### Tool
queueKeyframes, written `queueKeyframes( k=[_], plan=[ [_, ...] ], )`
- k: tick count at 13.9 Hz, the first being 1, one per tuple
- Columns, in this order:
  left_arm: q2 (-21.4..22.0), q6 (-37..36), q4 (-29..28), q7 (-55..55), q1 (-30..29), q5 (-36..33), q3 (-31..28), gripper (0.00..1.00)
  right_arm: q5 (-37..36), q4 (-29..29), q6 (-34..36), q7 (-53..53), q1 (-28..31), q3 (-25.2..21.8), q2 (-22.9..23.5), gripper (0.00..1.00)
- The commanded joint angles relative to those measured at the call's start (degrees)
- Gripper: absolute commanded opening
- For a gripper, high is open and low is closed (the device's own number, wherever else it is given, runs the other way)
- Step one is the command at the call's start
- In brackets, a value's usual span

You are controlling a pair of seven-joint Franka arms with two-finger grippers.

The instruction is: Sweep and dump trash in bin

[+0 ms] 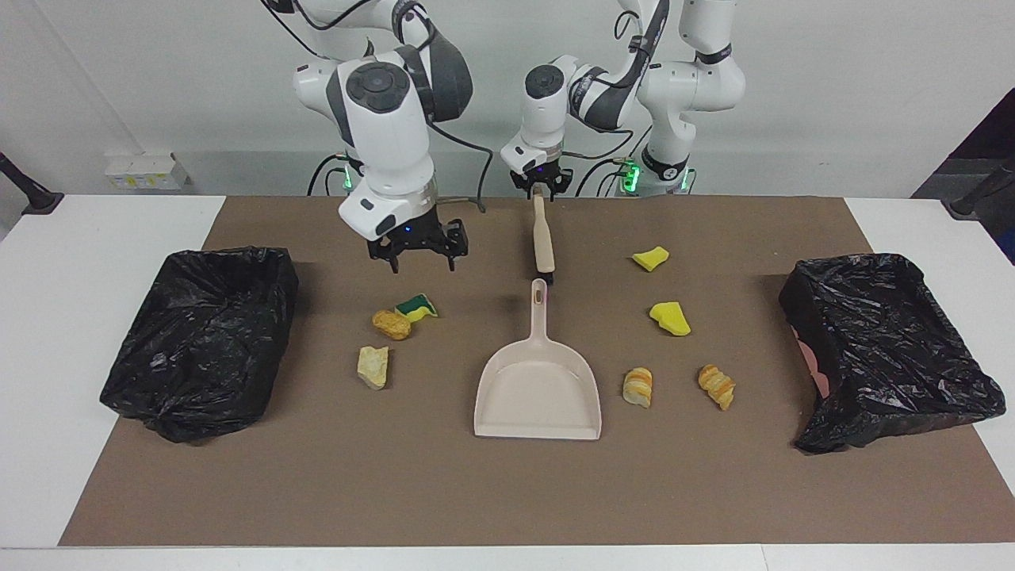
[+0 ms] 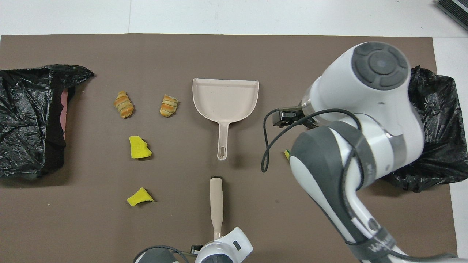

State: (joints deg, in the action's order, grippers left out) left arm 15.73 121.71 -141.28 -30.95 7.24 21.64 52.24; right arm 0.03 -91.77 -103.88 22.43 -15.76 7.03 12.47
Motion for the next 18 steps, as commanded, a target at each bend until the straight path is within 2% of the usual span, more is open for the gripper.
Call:
queueKeyframes(
  k=[1, 4, 6, 7, 10, 14, 15, 17, 18],
  plan=[
    [0.27, 0.38, -0.58, 1.15, 0.76, 1.13, -0.38, 0.00, 0.24, 1.77, -3.94, 5.59, -2.95, 0.00, 4.30, 1.00],
    [0.88, -1.55, 1.00, 1.51, 0.05, 0.43, -2.83, 0.00, -0.20, 1.77, -9.39, 10.88, -6.11, -0.09, 8.35, 1.00],
    [1.76, -5.67, 3.19, 3.08, 0.58, -2.02, -10.37, 0.00, -0.55, 2.03, -12.56, 13.85, -7.96, -0.18, 11.33, 1.00],
    [1.76, -8.30, 4.85, 5.44, 0.49, -6.21, -14.15, 0.00, -1.60, 2.99, -13.71, 16.57, -9.19, -0.18, 13.26, 1.00],
    [2.11, -12.98, 7.94, 14.66, 0.06, -11.60, -25.14, 0.00, -3.97, 5.37, -14.42, 19.50, -11.91, -0.18, 16.97, 0.98],
    [-0.51, -12.02, 9.78, 21.88, -0.74, -22.49, -34.11, 0.00, -6.09, 5.11, -16.62, 20.37, -14.03, -0.09, 17.15, 0.85],
    [-2.70, -12.11, 12.05, 21.98, -0.74, -23.65, -36.83, 0.00, -6.18, 4.94, -17.49, 20.38, -14.29, -0.09, 17.06, 0.79],
    [-6.66, -11.76, 16.54, 22.25, -0.56, -24.18, -42.90, 0.00, -6.44, 3.27, -17.94, 20.38, -14.65, -0.09, 16.71, 0.60],
    [-8.50, -11.15, 18.65, 22.95, -0.56, -24.53, -45.27, 0.00, -6.53, 3.18, -17.94, 20.38, -14.73, -0.09, 16.62, 0.58]
  ],
)
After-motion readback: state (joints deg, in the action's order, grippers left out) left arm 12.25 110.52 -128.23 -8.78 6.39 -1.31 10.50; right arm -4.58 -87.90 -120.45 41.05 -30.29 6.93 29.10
